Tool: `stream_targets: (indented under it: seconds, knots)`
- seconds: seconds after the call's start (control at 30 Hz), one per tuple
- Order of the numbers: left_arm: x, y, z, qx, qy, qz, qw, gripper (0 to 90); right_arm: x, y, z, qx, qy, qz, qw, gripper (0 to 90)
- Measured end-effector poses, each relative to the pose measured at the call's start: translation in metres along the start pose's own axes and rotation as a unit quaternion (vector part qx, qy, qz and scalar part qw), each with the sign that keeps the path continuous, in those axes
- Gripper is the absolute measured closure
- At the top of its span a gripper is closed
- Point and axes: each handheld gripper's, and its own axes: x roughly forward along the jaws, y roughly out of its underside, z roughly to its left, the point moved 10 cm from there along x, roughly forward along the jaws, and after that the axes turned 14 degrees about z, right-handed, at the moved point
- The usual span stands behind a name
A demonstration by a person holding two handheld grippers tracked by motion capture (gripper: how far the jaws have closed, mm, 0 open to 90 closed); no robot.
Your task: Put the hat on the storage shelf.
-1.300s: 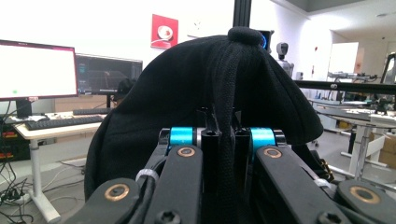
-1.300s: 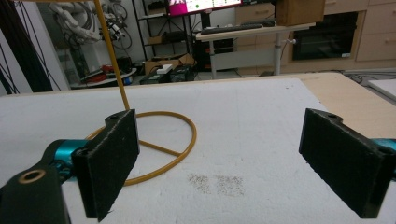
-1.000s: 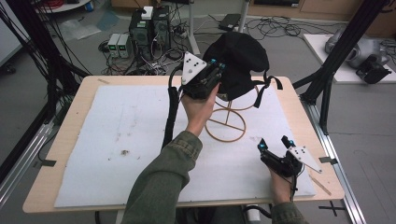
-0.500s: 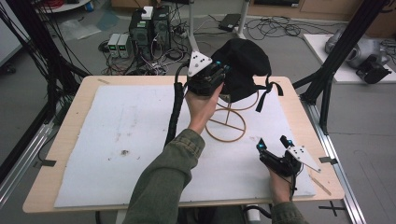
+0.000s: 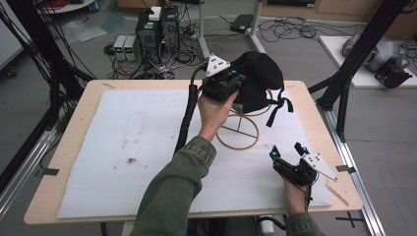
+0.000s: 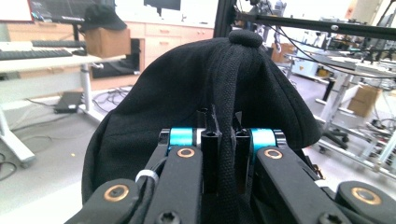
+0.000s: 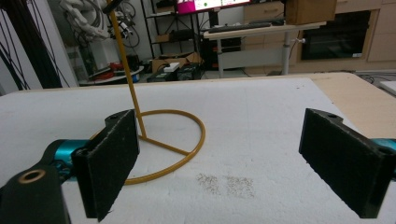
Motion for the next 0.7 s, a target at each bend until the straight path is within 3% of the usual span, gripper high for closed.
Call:
stream_targets:
  seconds: [0.1, 0.33, 0.53, 0.63, 0.7]
  knots:
    - [0.002, 0.000, -0.003, 0.000, 0.005, 0.014, 0.9999, 84.6, 0.000, 0.000, 0.000, 0.000, 0.000, 0.000, 1.0000, 11.4]
    - [0.001, 0.000, -0.005, 0.001, -0.003, 0.018, 0.9998, 82.8, 0.000, 0.000, 0.000, -0.001, -0.001, 0.000, 1.0000, 11.4]
    - [0.000, 0.001, -0.006, -0.002, 0.001, 0.020, 0.9998, 74.4, 0.000, -0.001, 0.001, -0.002, -0.001, -0.002, 1.0000, 11.4]
    - [0.001, 0.006, -0.007, -0.002, 0.000, 0.020, 0.9998, 57.2, 0.000, -0.001, 0.001, -0.003, -0.001, -0.002, 1.0000, 11.4]
    - [0.000, 0.011, -0.005, -0.016, 0.000, 0.004, 0.9999, 45.3, 0.000, -0.001, 0.001, -0.002, -0.001, -0.002, 1.0000, 11.4]
